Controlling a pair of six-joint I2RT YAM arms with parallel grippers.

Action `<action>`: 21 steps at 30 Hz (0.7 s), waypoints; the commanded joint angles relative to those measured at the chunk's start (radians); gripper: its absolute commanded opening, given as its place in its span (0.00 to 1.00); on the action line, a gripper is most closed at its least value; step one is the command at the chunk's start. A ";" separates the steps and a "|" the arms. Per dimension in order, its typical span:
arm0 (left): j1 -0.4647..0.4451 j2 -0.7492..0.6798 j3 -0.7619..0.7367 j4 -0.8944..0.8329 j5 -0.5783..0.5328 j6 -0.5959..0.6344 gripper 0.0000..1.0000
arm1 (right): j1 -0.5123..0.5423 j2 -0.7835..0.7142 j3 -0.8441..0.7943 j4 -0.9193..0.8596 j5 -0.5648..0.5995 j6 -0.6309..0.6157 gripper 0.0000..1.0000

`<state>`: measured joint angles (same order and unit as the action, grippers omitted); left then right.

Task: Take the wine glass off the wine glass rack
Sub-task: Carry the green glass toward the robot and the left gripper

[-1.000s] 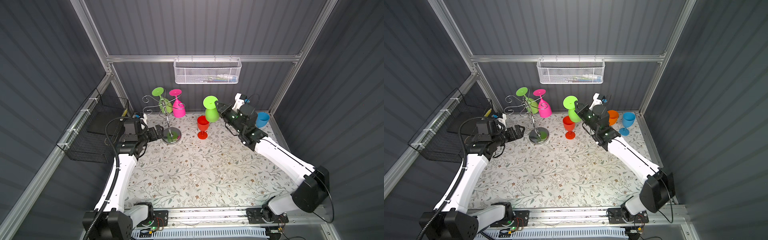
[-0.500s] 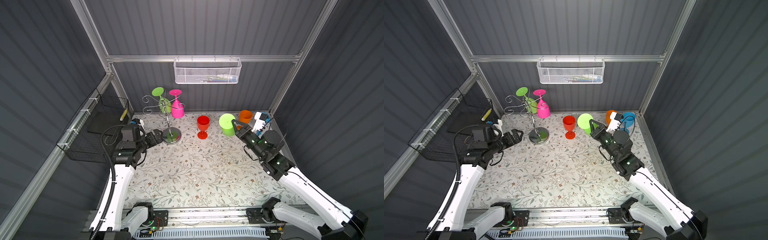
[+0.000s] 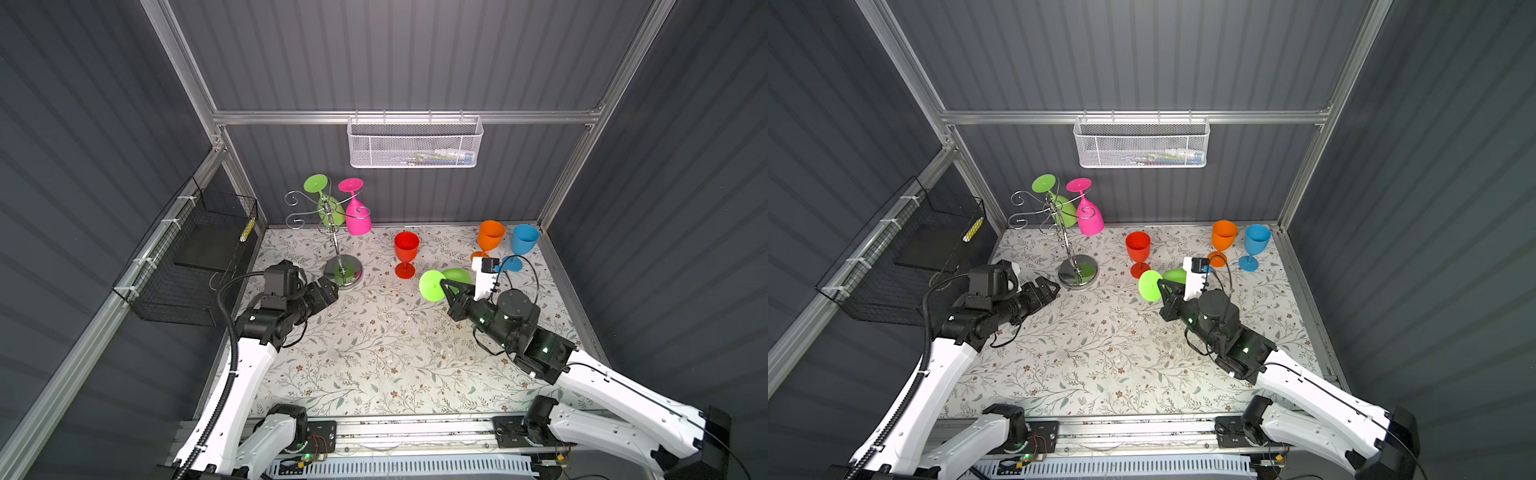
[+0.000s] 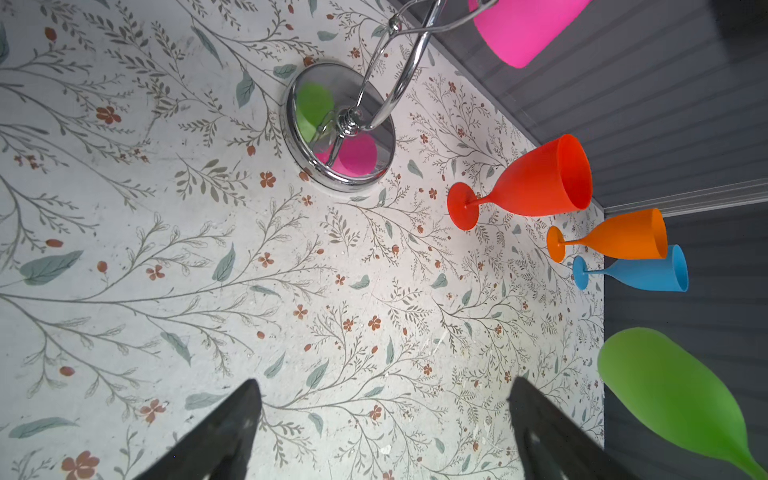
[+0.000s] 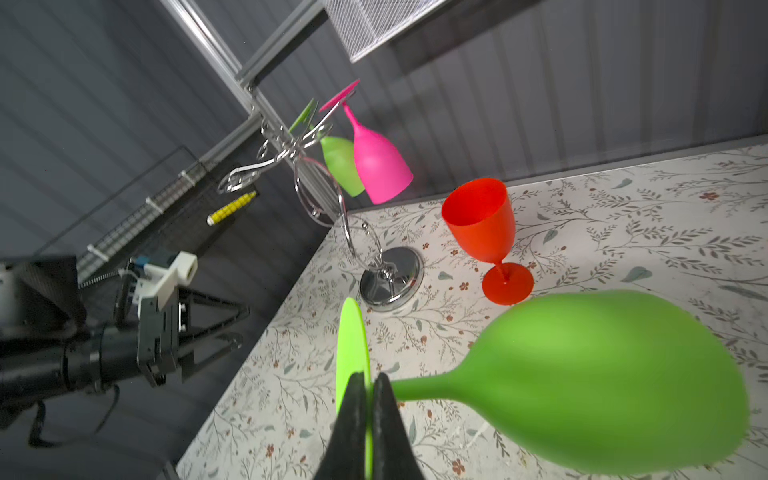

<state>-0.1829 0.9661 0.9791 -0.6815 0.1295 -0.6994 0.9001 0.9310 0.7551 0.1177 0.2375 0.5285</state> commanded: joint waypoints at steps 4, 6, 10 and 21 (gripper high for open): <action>-0.015 -0.049 -0.019 -0.024 0.047 -0.164 0.89 | 0.176 0.093 -0.019 0.100 0.163 -0.251 0.00; -0.016 -0.057 -0.021 -0.028 0.065 -0.197 0.88 | 0.226 0.142 -0.022 0.148 0.193 -0.327 0.00; -0.018 -0.060 -0.020 -0.037 0.096 -0.253 0.88 | 0.308 0.247 -0.026 0.262 0.230 -0.481 0.00; -0.041 0.014 0.024 -0.167 0.131 -0.399 0.87 | 0.482 0.533 -0.089 0.759 0.316 -0.896 0.00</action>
<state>-0.2138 0.9932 0.9756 -0.7963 0.2371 -1.0351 1.3544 1.4212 0.6796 0.6590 0.5072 -0.1944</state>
